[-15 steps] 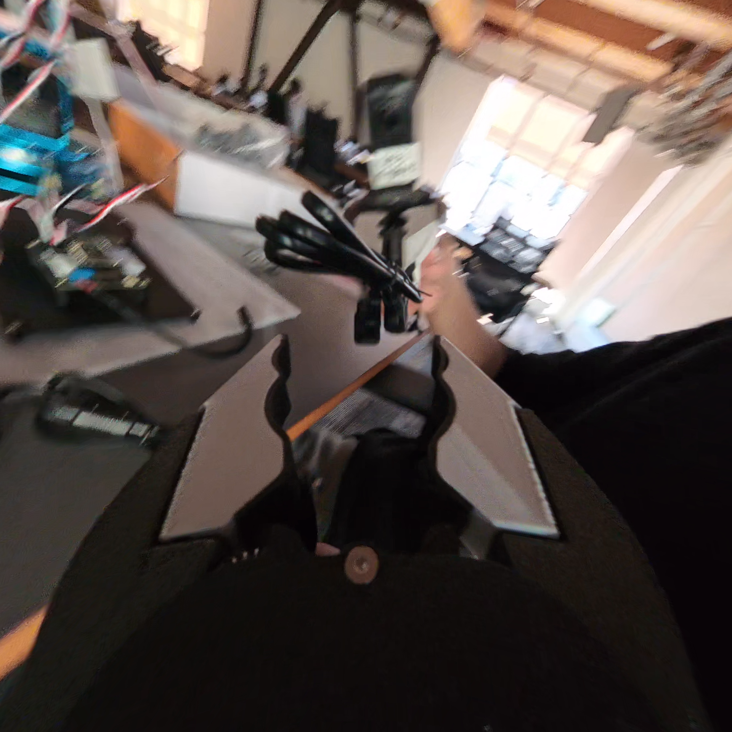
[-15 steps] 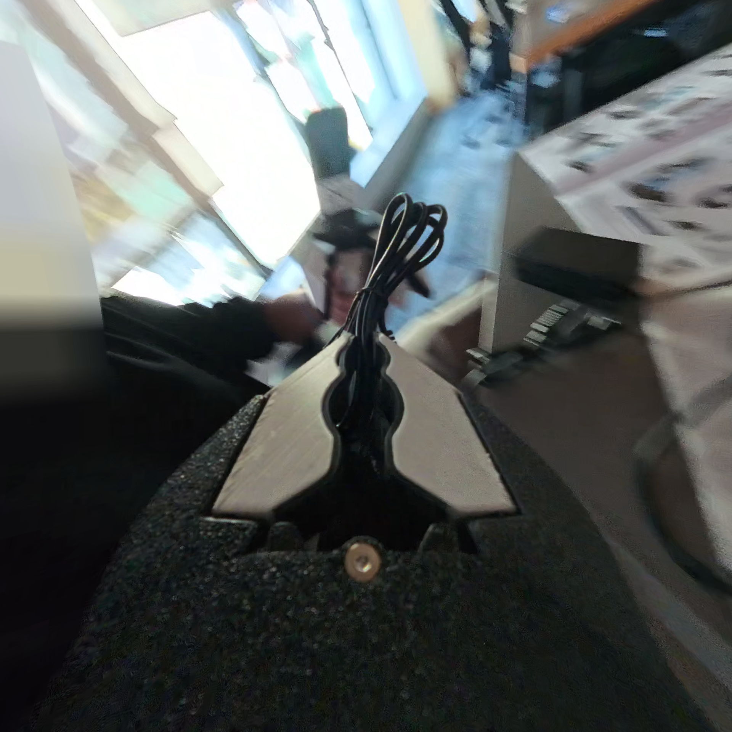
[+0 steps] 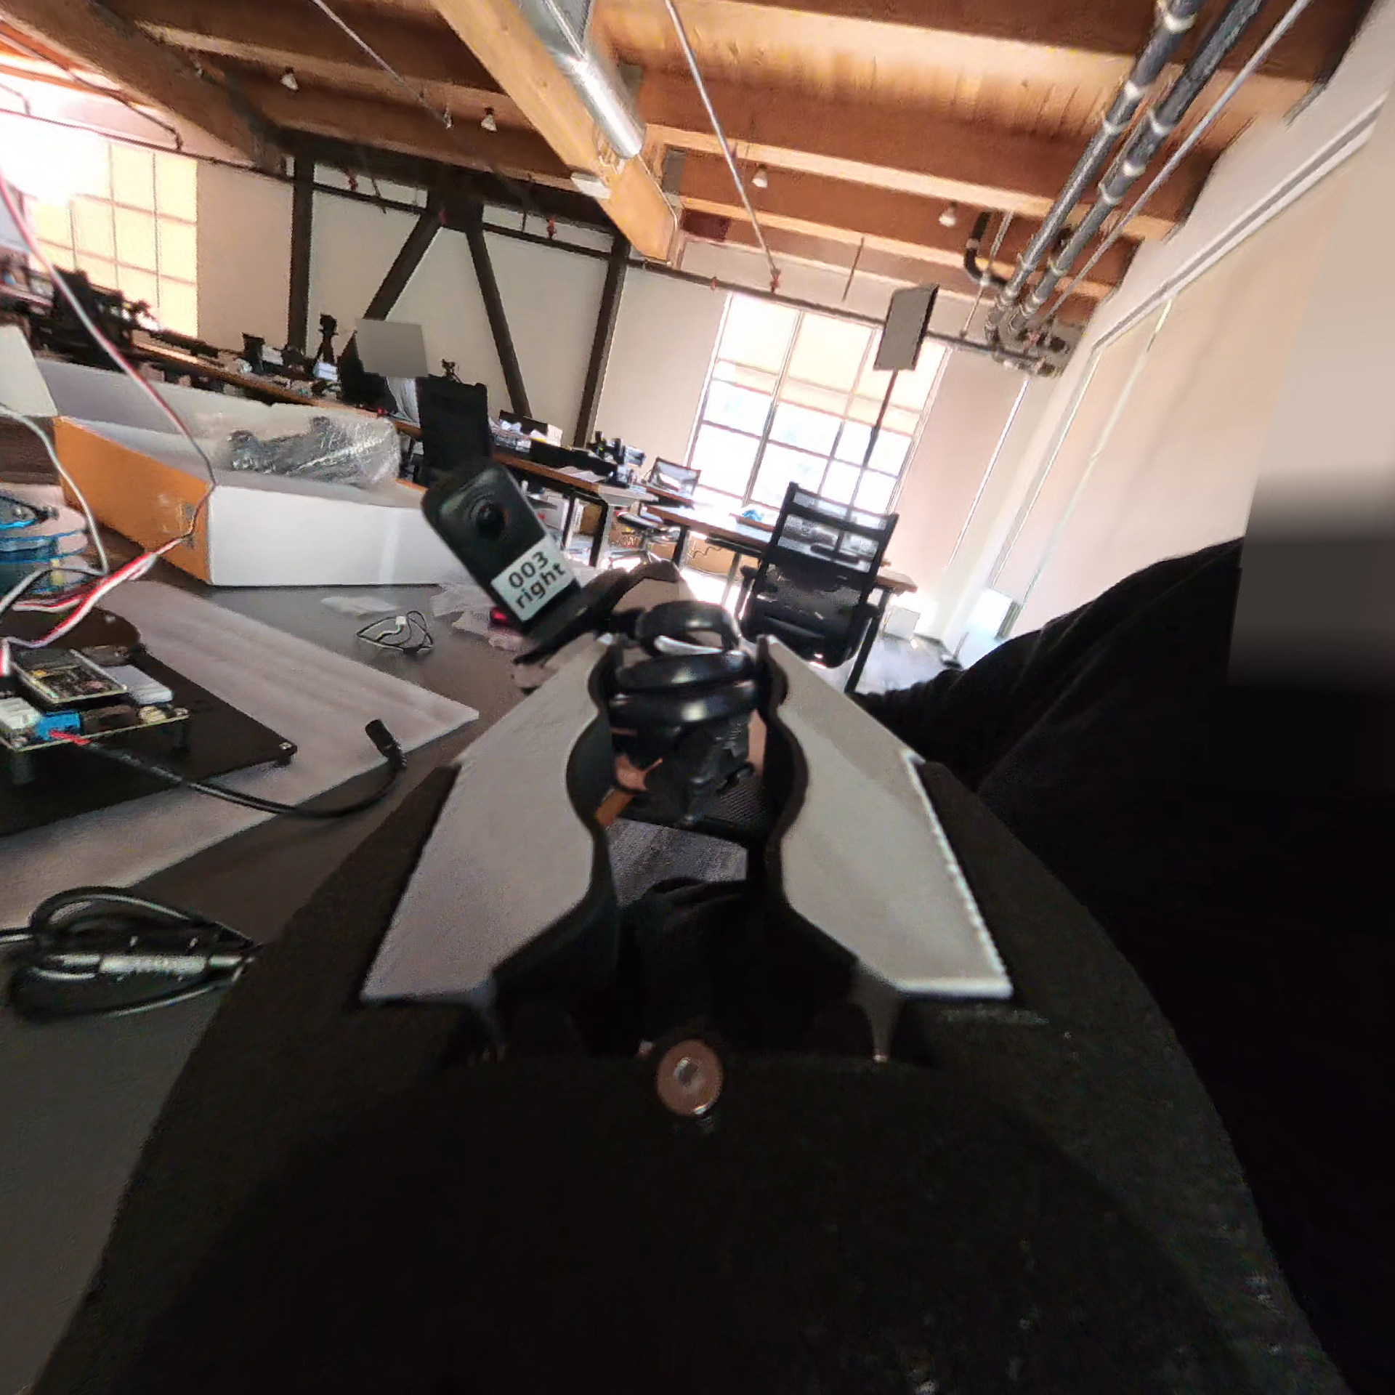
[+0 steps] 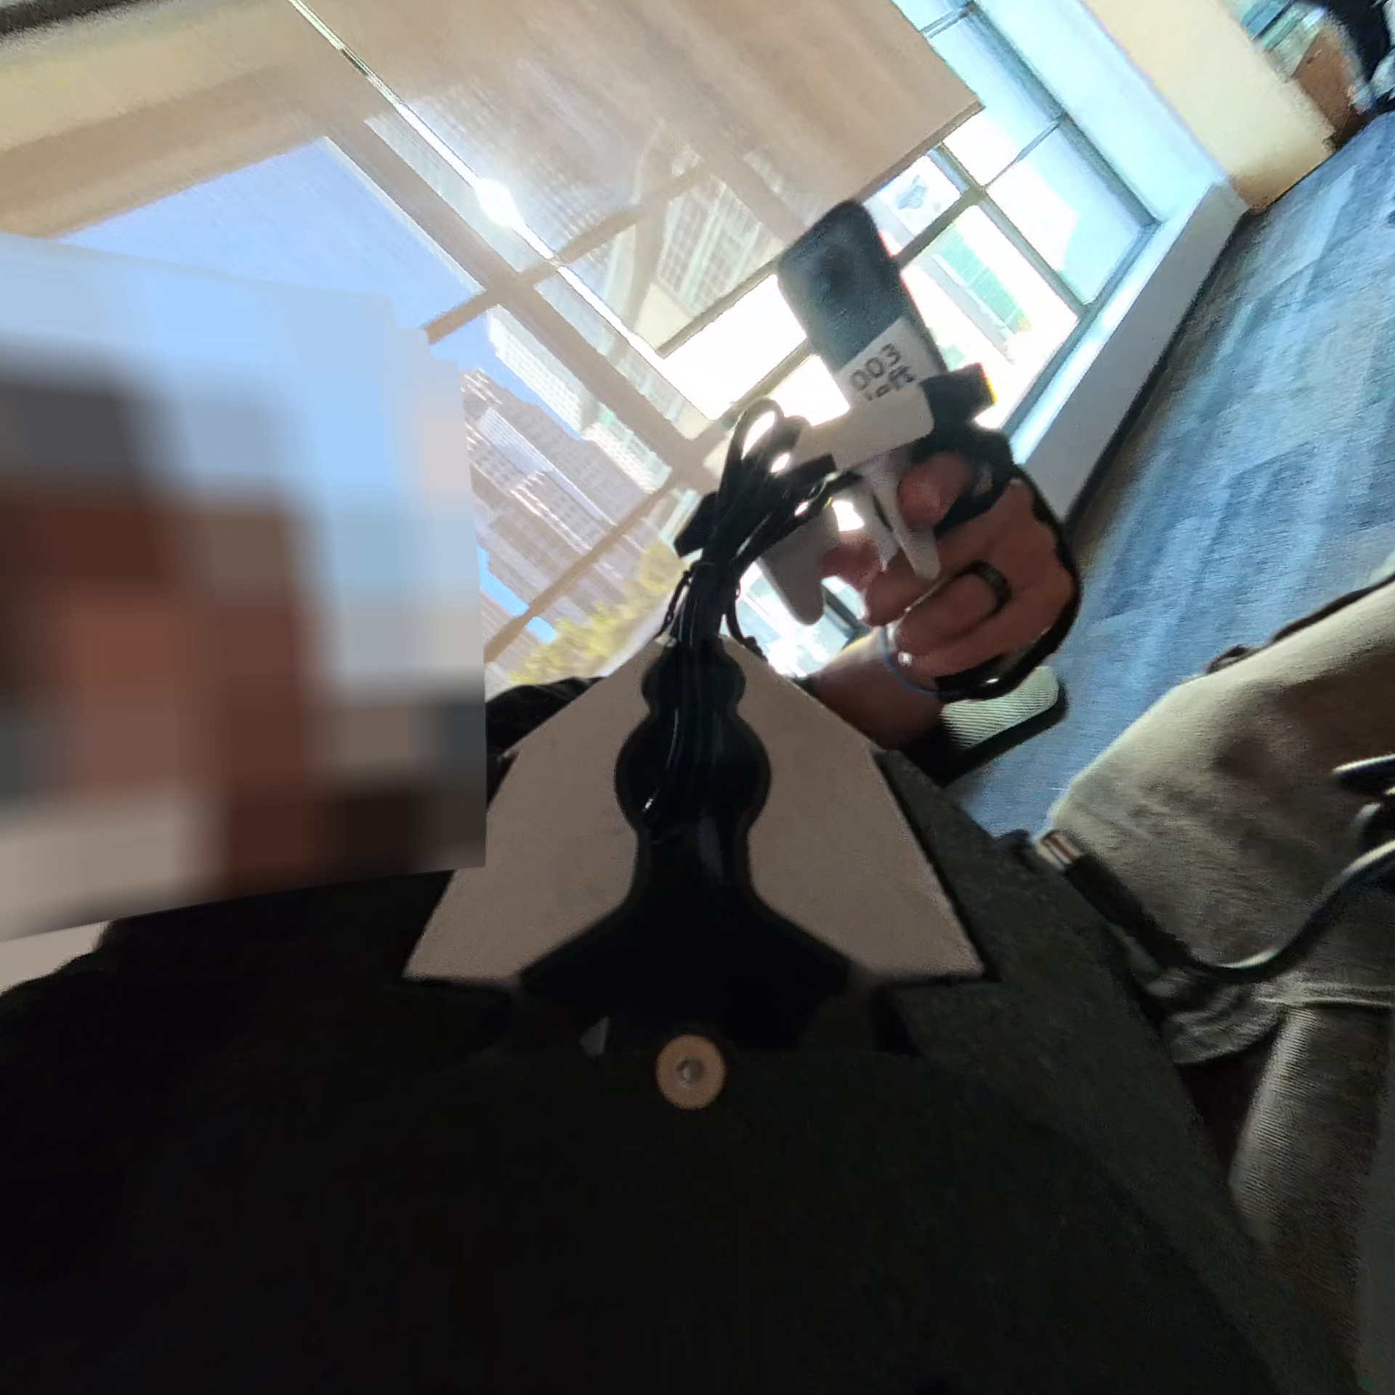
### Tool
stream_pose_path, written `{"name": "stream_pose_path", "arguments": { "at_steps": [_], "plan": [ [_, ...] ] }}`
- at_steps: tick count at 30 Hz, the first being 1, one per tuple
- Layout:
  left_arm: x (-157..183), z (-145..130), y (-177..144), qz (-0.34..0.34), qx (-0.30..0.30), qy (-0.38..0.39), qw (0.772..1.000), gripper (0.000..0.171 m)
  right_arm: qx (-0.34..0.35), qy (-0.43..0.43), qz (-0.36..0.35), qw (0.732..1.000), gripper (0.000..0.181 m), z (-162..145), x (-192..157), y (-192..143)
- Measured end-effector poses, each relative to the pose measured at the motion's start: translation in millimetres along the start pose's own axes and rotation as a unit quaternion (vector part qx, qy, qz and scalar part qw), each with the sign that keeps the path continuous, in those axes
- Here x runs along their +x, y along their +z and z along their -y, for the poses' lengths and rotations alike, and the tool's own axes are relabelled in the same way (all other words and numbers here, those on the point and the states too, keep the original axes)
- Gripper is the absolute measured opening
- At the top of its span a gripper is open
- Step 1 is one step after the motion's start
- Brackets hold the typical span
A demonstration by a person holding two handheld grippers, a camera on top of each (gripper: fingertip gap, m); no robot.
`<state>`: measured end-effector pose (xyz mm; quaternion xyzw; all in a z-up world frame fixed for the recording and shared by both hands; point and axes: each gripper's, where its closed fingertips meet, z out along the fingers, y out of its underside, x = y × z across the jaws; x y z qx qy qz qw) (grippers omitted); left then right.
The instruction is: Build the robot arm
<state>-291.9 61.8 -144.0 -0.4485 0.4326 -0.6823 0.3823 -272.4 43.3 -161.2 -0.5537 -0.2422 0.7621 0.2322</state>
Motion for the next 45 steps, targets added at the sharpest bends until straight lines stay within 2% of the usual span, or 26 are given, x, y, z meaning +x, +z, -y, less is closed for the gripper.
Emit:
{"name": "stream_pose_path", "arguments": {
  "at_steps": [1, 2, 5, 6, 8, 10, 12, 14, 19, 23, 27, 30, 32, 33, 35, 38, 39, 40, 41, 42, 43, 45],
  "plan": [
    [0, -1, -1, 0.003, -0.005, 0.011, 1.000, 0.030, -0.006, -0.021, -0.021, 1.000, 0.010, 0, 1, -1],
    [1, -2, -1, 0.007, -0.008, 0.023, 1.000, 0.028, -0.016, -0.043, -0.043, 0.998, 0.005, -1, 3, -2],
    [-2, -6, -1, 0.029, -0.013, 0.055, 0.998, 0.024, -0.026, -0.127, -0.128, 0.983, 0.009, 5, 10, -8],
    [-4, -7, -1, 0.040, -0.016, 0.067, 0.997, 0.023, -0.023, -0.187, -0.177, 0.966, 0.014, 12, 13, -14],
    [-12, -13, -2, 0.075, -0.030, 0.092, 0.992, 0.022, -0.028, -0.299, -0.250, 0.920, 0.039, 22, 6, -23],
    [-21, -14, -4, 0.111, -0.029, 0.102, 0.988, 0.022, -0.080, -0.381, -0.291, 0.874, 0.034, 11, -2, -20],
    [-26, -12, -4, 0.130, -0.024, 0.107, 0.985, 0.022, -0.139, -0.399, -0.328, 0.845, 0.033, -10, 9, -13],
    [-27, -13, -4, 0.136, -0.021, 0.112, 0.984, 0.022, -0.165, -0.389, -0.359, 0.832, 0.031, -20, 25, -11],
    [-26, -15, -1, 0.143, -0.020, 0.110, 0.983, 0.021, -0.140, -0.406, -0.375, 0.821, 0.008, -9, 33, -12],
    [-29, -15, 0, 0.156, -0.016, 0.101, 0.982, 0.020, -0.162, -0.468, -0.422, 0.759, 0.002, -8, 39, -13],
    [-31, -18, 1, 0.160, -0.012, 0.080, 0.984, 0.019, -0.187, -0.468, -0.476, 0.721, 0.000, -6, 51, -26],
    [-29, -16, 1, 0.151, 0.001, 0.063, 0.987, 0.018, -0.170, -0.486, -0.491, 0.703, 0.000, 4, 44, -30],
    [-28, -16, 2, 0.151, 0.001, 0.062, 0.987, 0.018, -0.156, -0.530, -0.509, 0.660, 0.000, 13, 35, -31],
    [-28, -18, 3, 0.149, -0.002, 0.054, 0.987, 0.018, -0.165, -0.553, -0.520, 0.630, 0.000, 14, 33, -31],
    [-27, -22, 6, 0.137, -0.005, 0.025, 0.990, 0.017, -0.176, -0.611, -0.547, 0.544, 0.000, 22, 27, -33],
    [-24, -28, 12, 0.103, -0.008, -0.031, 0.994, 0.017, -0.200, -0.700, -0.567, 0.384, 0.000, 28, 20, -32],
    [-25, -28, 11, 0.100, -0.006, -0.042, 0.994, 0.016, -0.204, -0.719, -0.563, 0.354, 0.000, 27, 19, -30],
    [-26, -27, 9, 0.102, -0.003, -0.044, 0.994, 0.016, -0.208, -0.724, -0.555, 0.352, 0.000, 25, 21, -30],
    [-28, -27, 7, 0.109, -0.005, -0.037, 0.993, 0.016, -0.208, -0.710, -0.548, 0.390, 0.000, 22, 25, -32],
    [-30, -27, 5, 0.117, -0.008, -0.026, 0.993, 0.015, -0.199, -0.676, -0.537, 0.464, 0.000, 18, 29, -33],
    [-31, -27, 4, 0.122, -0.011, -0.017, 0.992, 0.015, -0.191, -0.628, -0.514, 0.553, 0.005, 12, 31, -32],
    [-30, -26, 2, 0.125, -0.015, 0.001, 0.992, 0.015, -0.148, -0.514, -0.459, 0.710, 0.027, 8, 28, -31]
  ]
}}
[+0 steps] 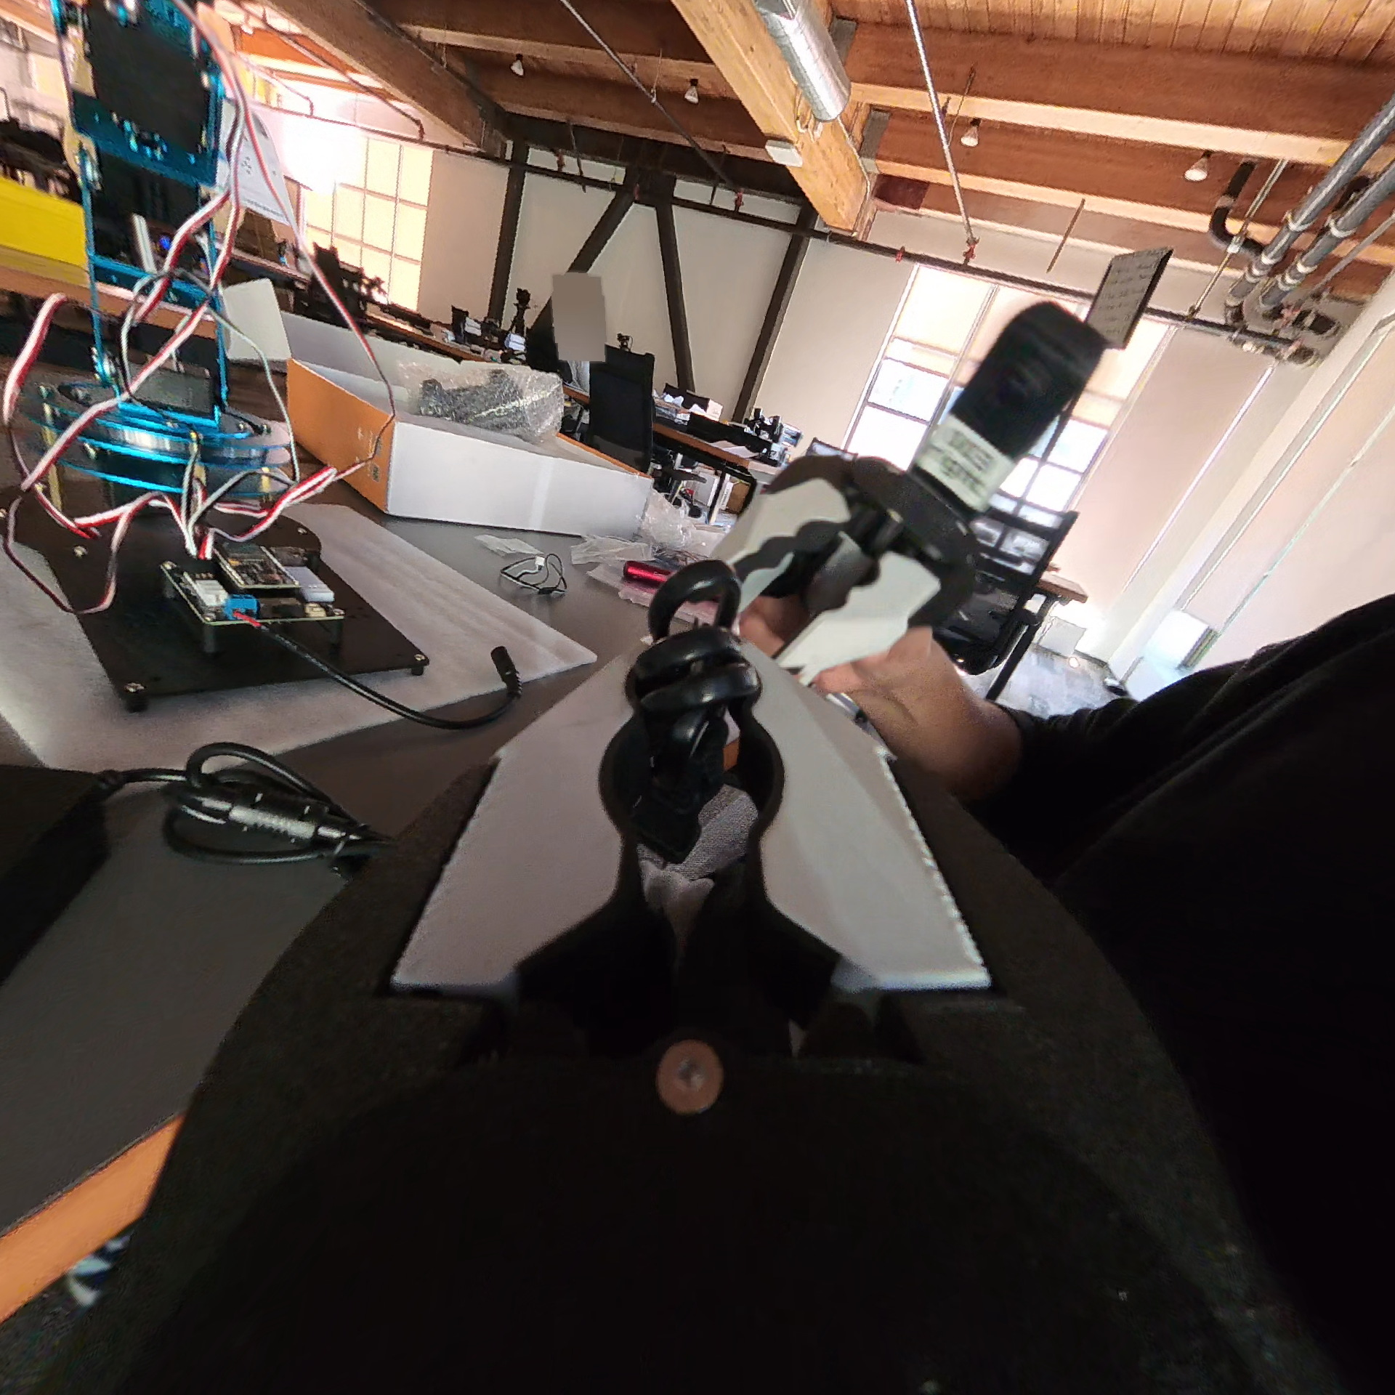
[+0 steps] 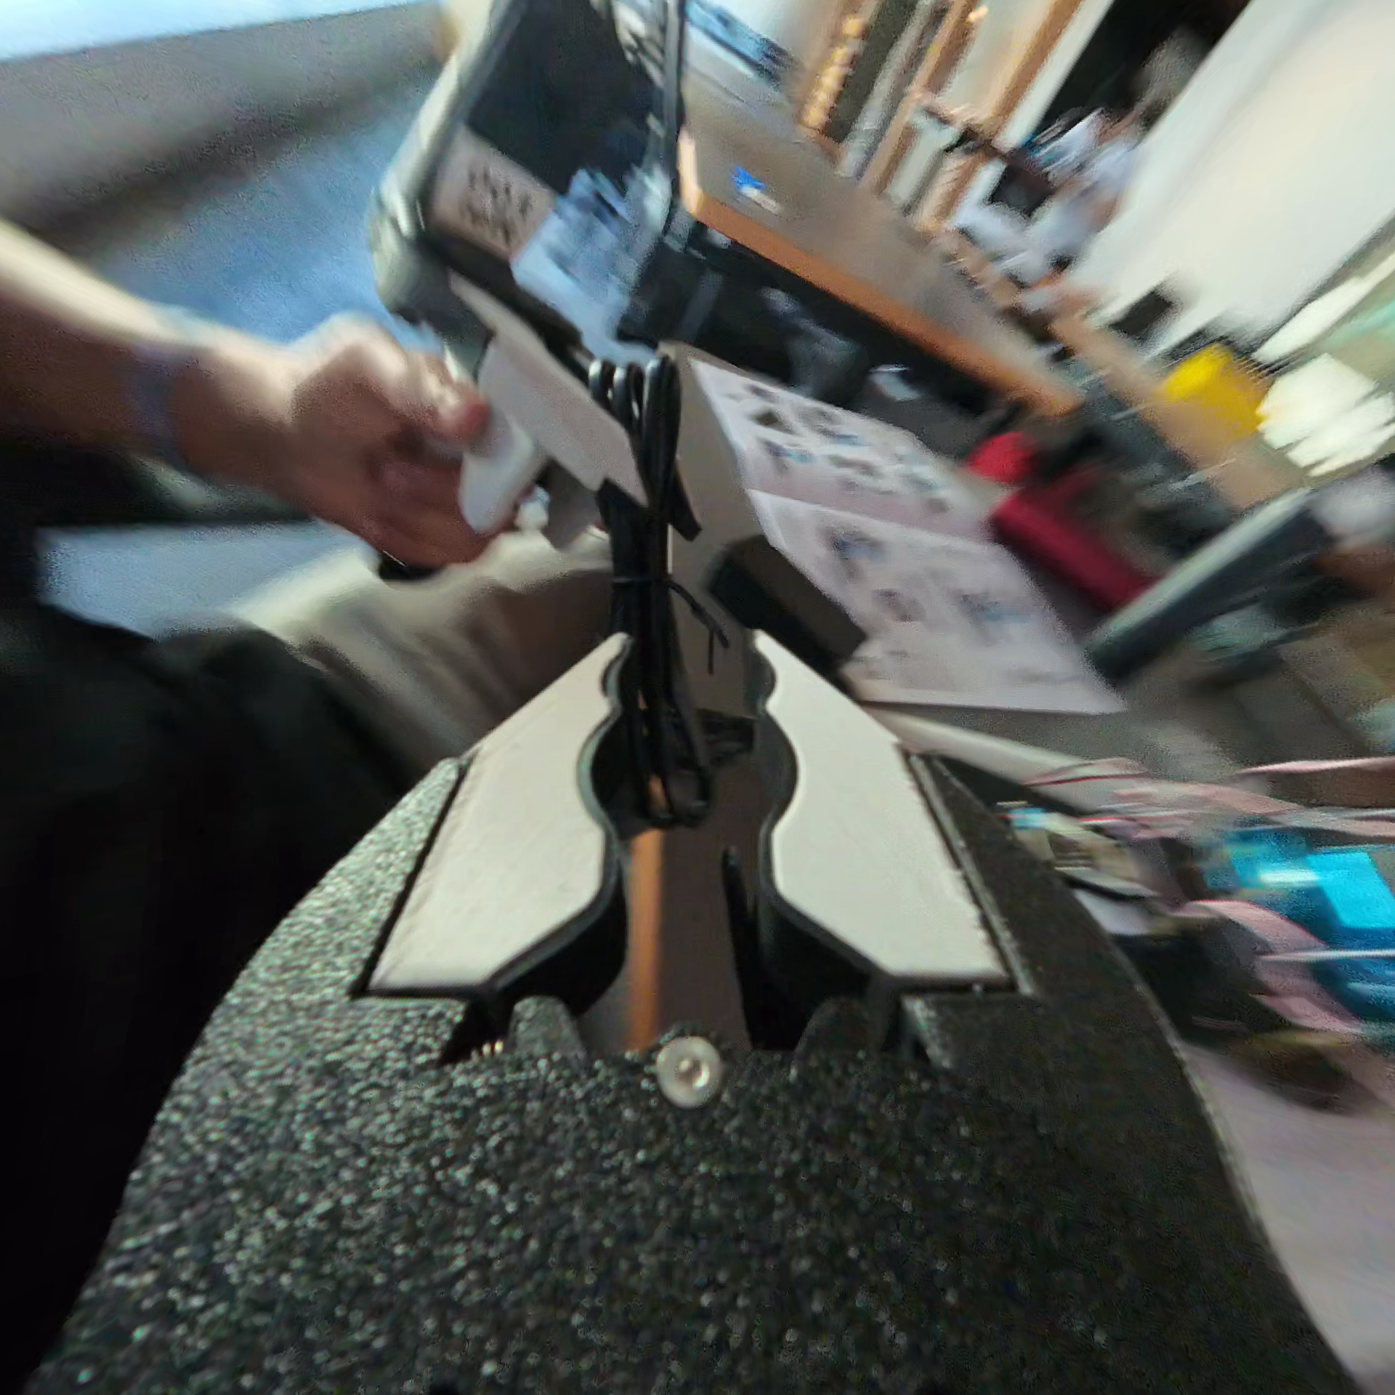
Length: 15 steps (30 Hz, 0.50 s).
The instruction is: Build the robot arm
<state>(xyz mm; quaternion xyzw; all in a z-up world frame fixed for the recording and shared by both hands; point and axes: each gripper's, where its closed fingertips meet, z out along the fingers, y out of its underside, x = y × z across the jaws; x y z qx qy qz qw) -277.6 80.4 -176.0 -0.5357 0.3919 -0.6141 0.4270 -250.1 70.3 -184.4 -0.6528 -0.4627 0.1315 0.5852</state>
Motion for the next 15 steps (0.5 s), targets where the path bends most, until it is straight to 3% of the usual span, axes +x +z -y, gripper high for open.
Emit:
{"name": "stream_pose_path", "arguments": {
  "at_steps": [2, 5, 10, 12, 15],
  "plan": [
    [3, 2, -1, -0.003, 0.002, 0.022, 1.000, 0.014, 0.039, 0.170, 0.112, 0.978, 0.032, 6, -4, -6],
    [8, 2, -1, -0.005, 0.002, 0.049, 0.999, 0.014, 0.073, 0.353, 0.228, 0.904, 0.035, 9, -5, -10],
    [13, -3, 3, -0.002, -0.010, 0.078, 0.997, 0.015, 0.096, 0.439, 0.302, 0.841, 0.014, 8, -12, -6],
    [14, -4, 3, -0.004, -0.012, 0.077, 0.997, 0.015, 0.090, 0.431, 0.292, 0.849, 0.000, 2, -12, -2],
    [13, -6, 4, -0.002, -0.017, 0.081, 0.997, 0.014, 0.093, 0.429, 0.282, 0.853, 0.002, 1, -9, -1]
  ]
}}
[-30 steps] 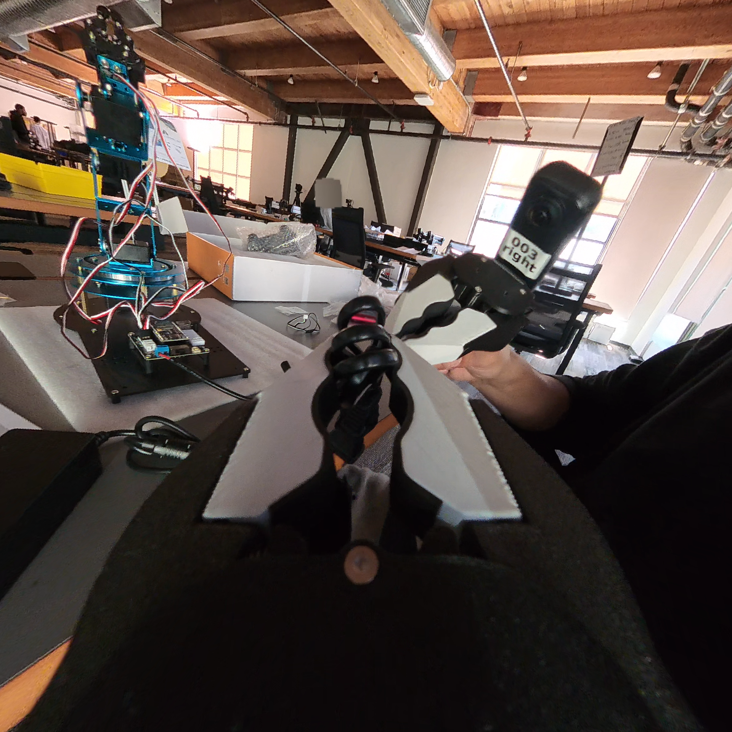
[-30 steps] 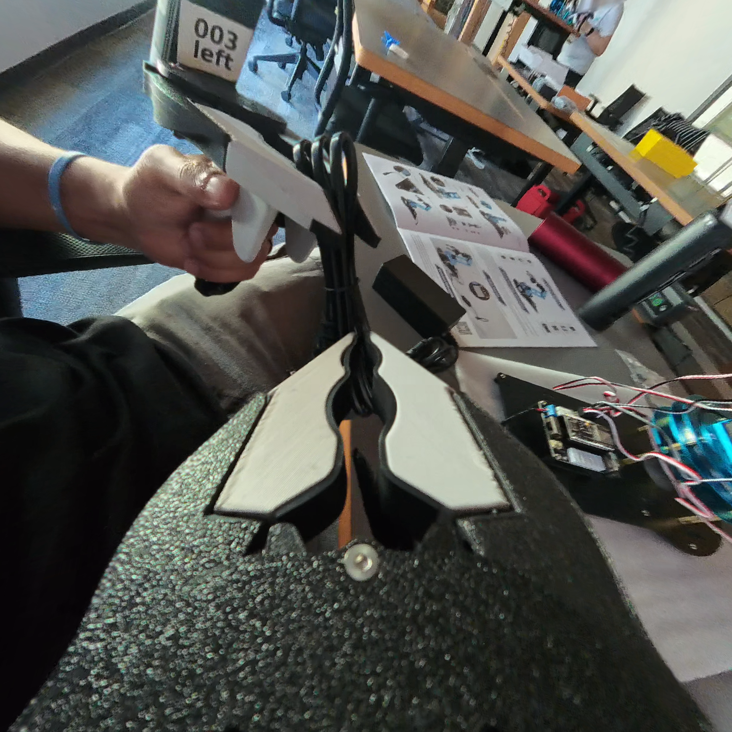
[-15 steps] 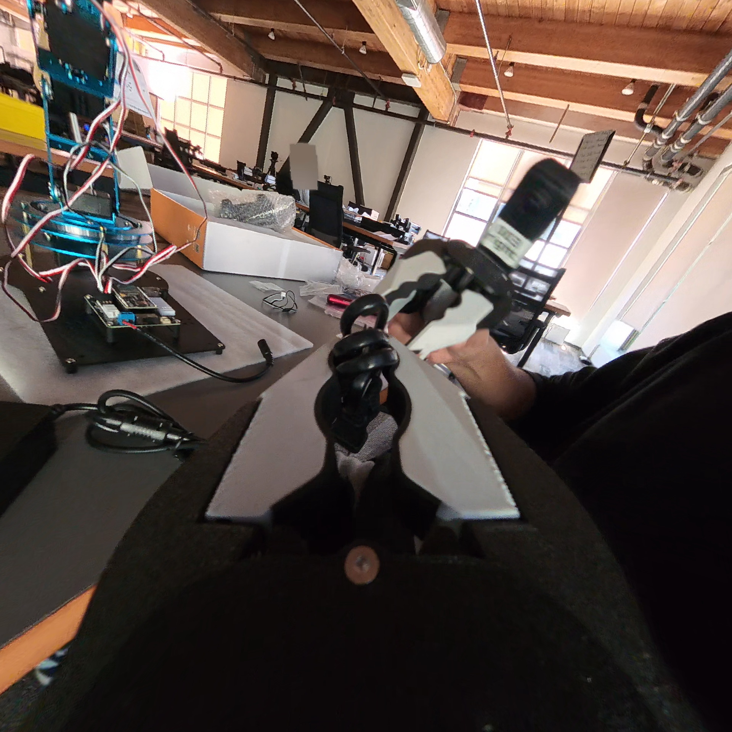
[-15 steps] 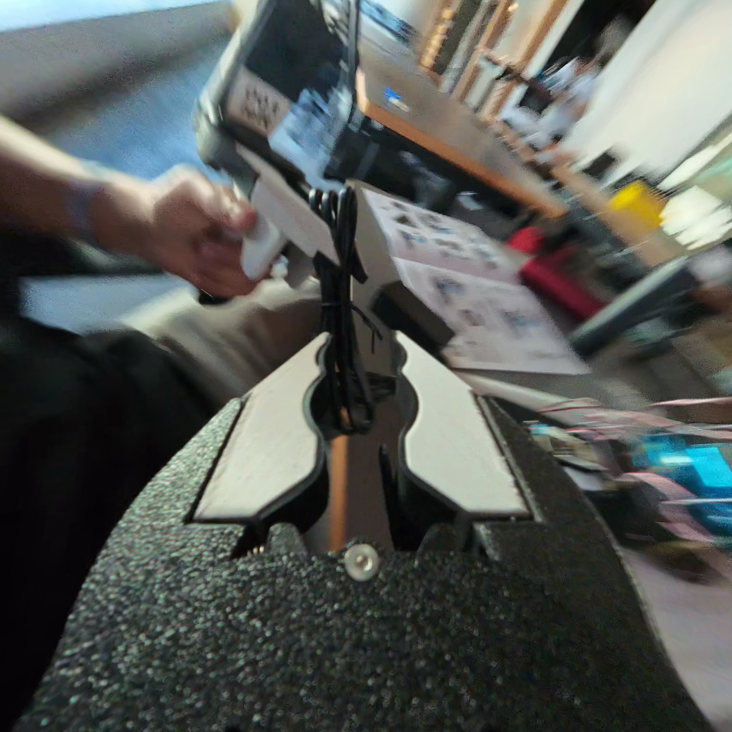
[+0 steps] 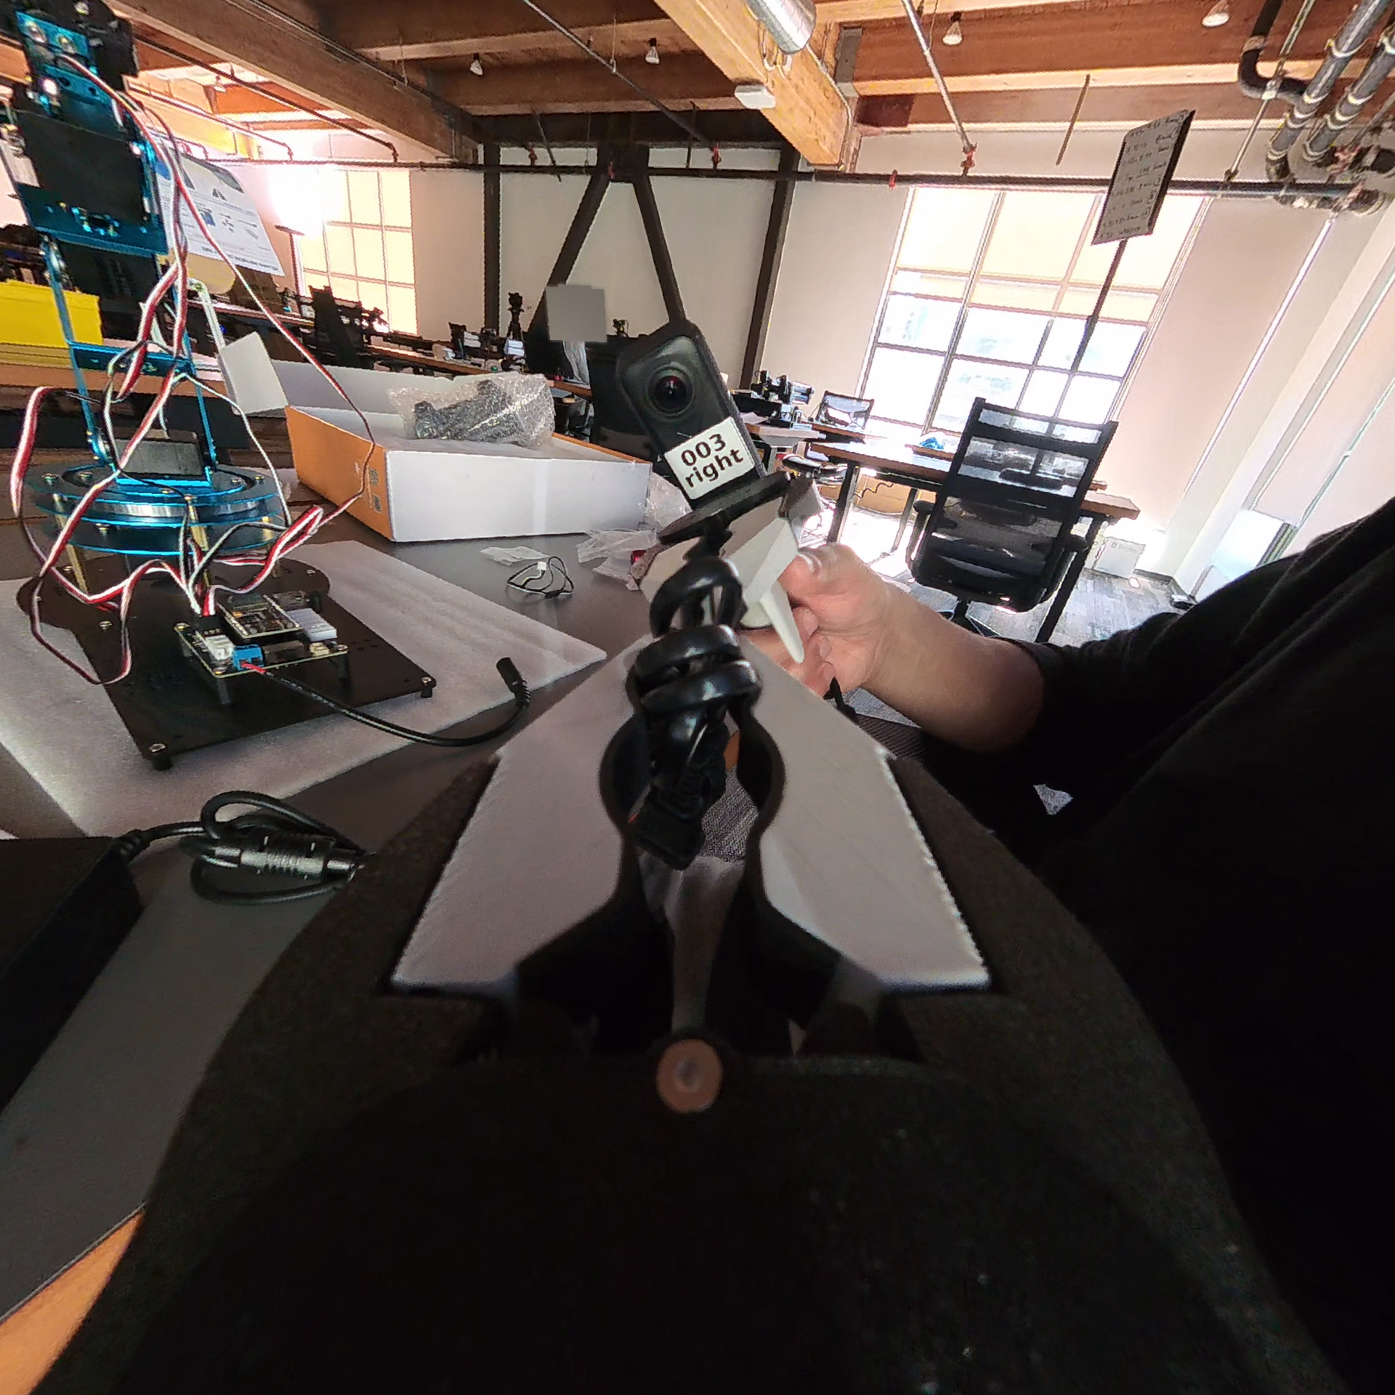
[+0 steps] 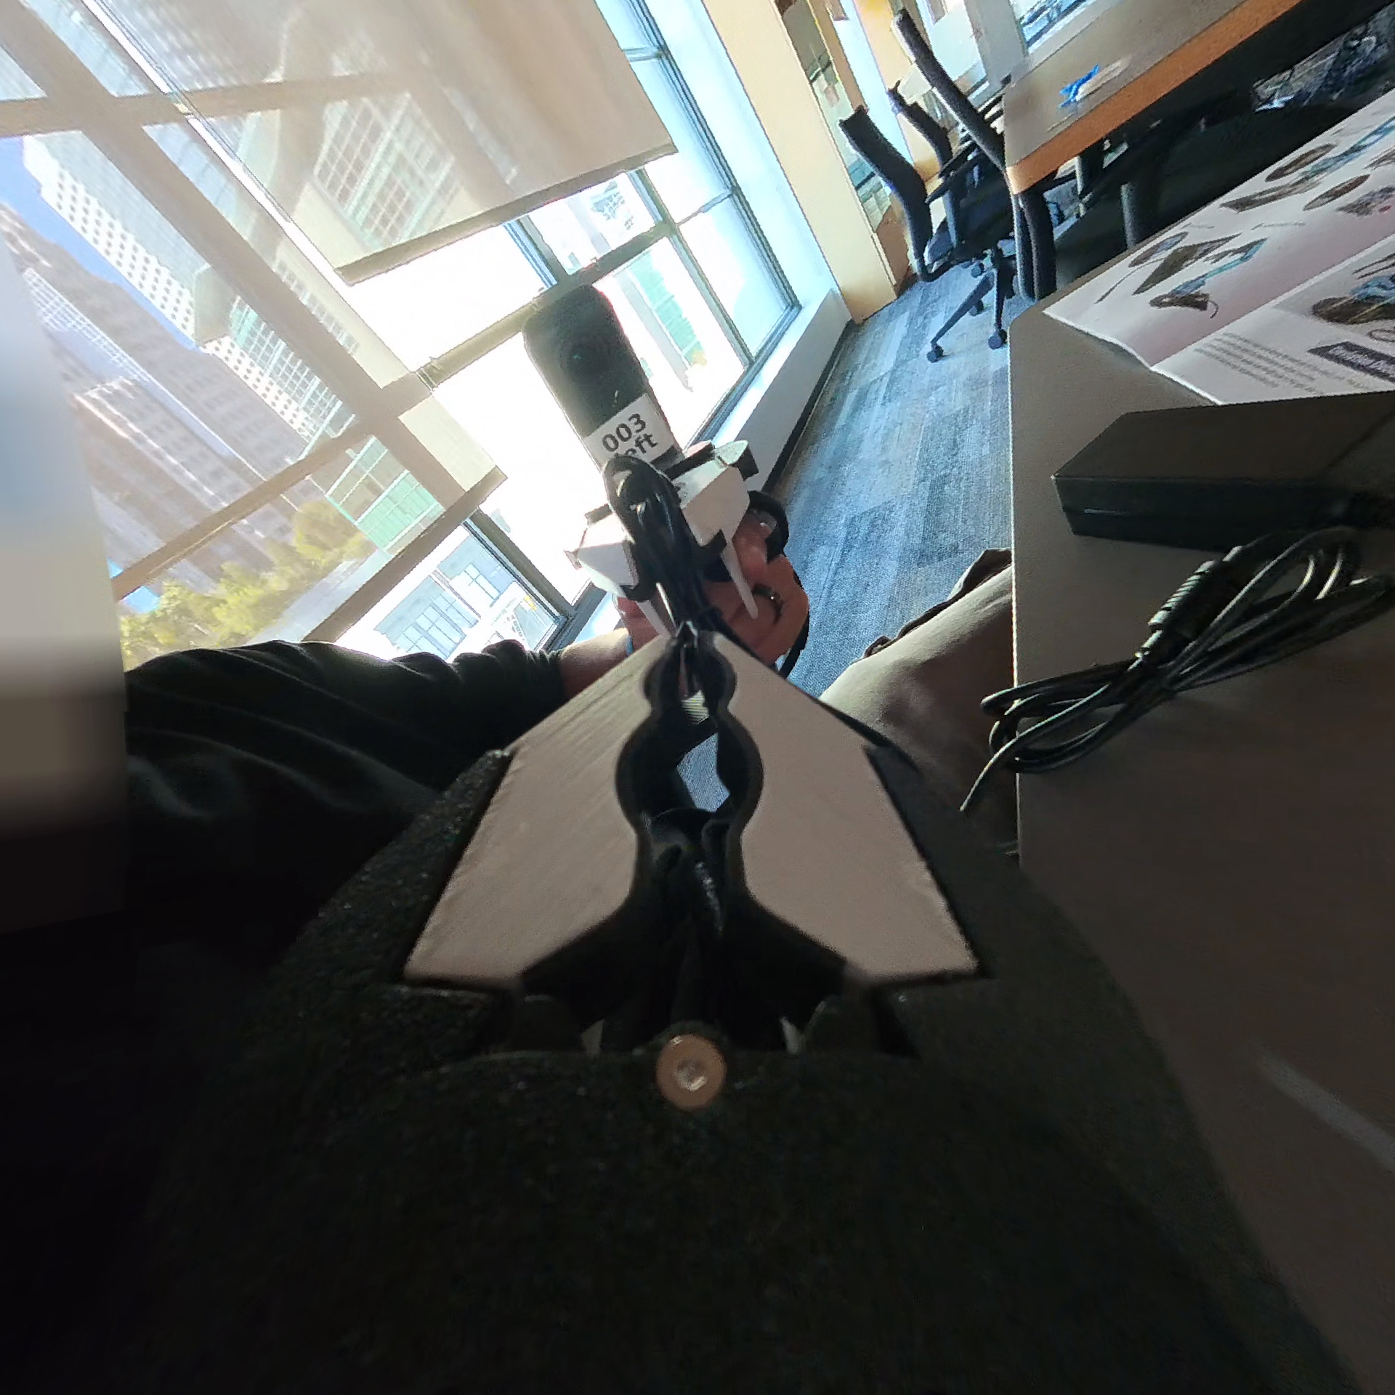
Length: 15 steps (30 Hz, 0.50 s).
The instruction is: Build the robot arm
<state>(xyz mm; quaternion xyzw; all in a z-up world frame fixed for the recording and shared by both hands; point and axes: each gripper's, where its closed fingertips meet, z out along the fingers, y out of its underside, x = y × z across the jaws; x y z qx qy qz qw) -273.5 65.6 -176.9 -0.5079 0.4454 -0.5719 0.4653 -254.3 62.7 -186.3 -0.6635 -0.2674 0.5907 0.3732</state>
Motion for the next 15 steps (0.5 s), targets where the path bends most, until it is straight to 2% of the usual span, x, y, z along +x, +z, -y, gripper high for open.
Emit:
{"name": "stream_pose_path", "arguments": {
  "at_steps": [3, 5, 8, 10, 11, 12, 13, 14, 15],
  "plan": [
    [0, 0, 0, 0.001, -0.001, -0.002, 1.000, 0.014, -0.002, 0.001, 0.006, 1.000, 0.007, -1, -2, -1],
    [0, 0, 0, 0.001, 0.000, -0.003, 1.000, 0.015, -0.010, -0.014, -0.007, 1.000, 0.000, -3, 0, 0],
    [-2, -2, 0, 0.007, -0.008, 0.002, 1.000, 0.014, -0.008, -0.060, -0.041, 0.997, 0.000, 0, 3, 0],
    [-6, -4, 1, 0.018, -0.014, -0.009, 1.000, 0.015, -0.008, -0.131, -0.080, 0.988, 0.000, 2, 6, 0],
    [-12, -5, 1, 0.030, -0.021, -0.027, 0.999, 0.015, -0.017, -0.193, -0.121, 0.973, 0.000, 2, 11, 0],
    [-18, -8, 2, 0.042, -0.029, -0.054, 0.997, 0.014, -0.034, -0.272, -0.170, 0.946, 0.000, 2, 16, -1],
    [-22, -9, 2, 0.049, -0.030, -0.082, 0.995, 0.014, -0.057, -0.361, -0.220, 0.905, 0.000, 1, 20, -1],
    [-25, -9, 1, 0.050, -0.028, -0.106, 0.993, 0.014, -0.079, -0.450, -0.263, 0.850, 0.000, 1, 21, -1],
    [-26, -9, 1, 0.045, -0.026, -0.129, 0.990, 0.013, -0.100, -0.539, -0.300, 0.781, 0.000, 2, 20, -1]
  ]
}}
